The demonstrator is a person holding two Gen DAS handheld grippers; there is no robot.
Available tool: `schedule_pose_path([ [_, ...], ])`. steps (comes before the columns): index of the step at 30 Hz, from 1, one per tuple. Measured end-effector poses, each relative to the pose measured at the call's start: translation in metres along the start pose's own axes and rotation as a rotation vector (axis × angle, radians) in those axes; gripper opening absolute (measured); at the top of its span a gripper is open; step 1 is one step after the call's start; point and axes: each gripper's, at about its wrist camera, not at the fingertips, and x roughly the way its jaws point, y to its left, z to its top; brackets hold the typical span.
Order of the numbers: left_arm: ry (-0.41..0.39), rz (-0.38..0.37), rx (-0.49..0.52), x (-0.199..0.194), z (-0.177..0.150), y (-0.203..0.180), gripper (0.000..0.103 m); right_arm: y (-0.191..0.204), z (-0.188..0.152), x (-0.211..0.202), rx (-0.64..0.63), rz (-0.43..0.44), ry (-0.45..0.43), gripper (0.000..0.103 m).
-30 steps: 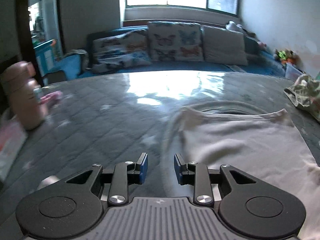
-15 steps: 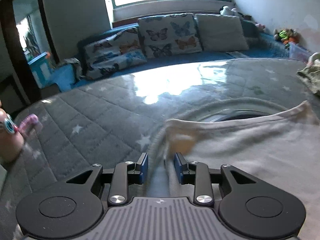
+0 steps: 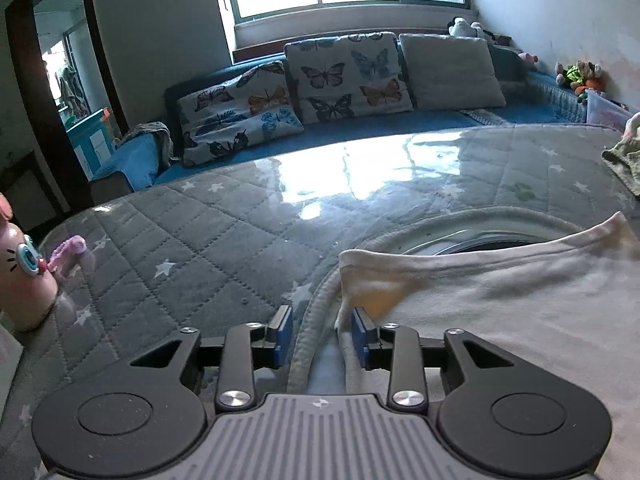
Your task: Fold clothes
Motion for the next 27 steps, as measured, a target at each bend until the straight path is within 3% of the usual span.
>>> schedule_pose_path([
  [7, -0.053, -0.106, 0.001, -0.052, -0.012, -0.006, 0.061, -0.021, -0.004, -0.020, 0.072, -0.060, -0.034, 0.078],
  [9, -0.060, -0.142, -0.002, -0.067, -0.019, -0.011, 0.071, -0.031, -0.007, -0.025, 0.100, -0.089, -0.040, 0.074],
  [15, -0.056, -0.228, 0.009, -0.100, -0.041, -0.026, 0.080, -0.069, -0.016, -0.030, 0.200, -0.183, -0.049, 0.065],
  [25, -0.055, -0.274, -0.003, -0.134, -0.076, -0.038, 0.097, -0.101, -0.024, -0.014, 0.301, -0.212, -0.053, 0.051],
  [27, -0.052, -0.277, -0.002, -0.137, -0.081, -0.040, 0.100, -0.100, -0.024, -0.013, 0.300, -0.220, -0.064, 0.038],
])
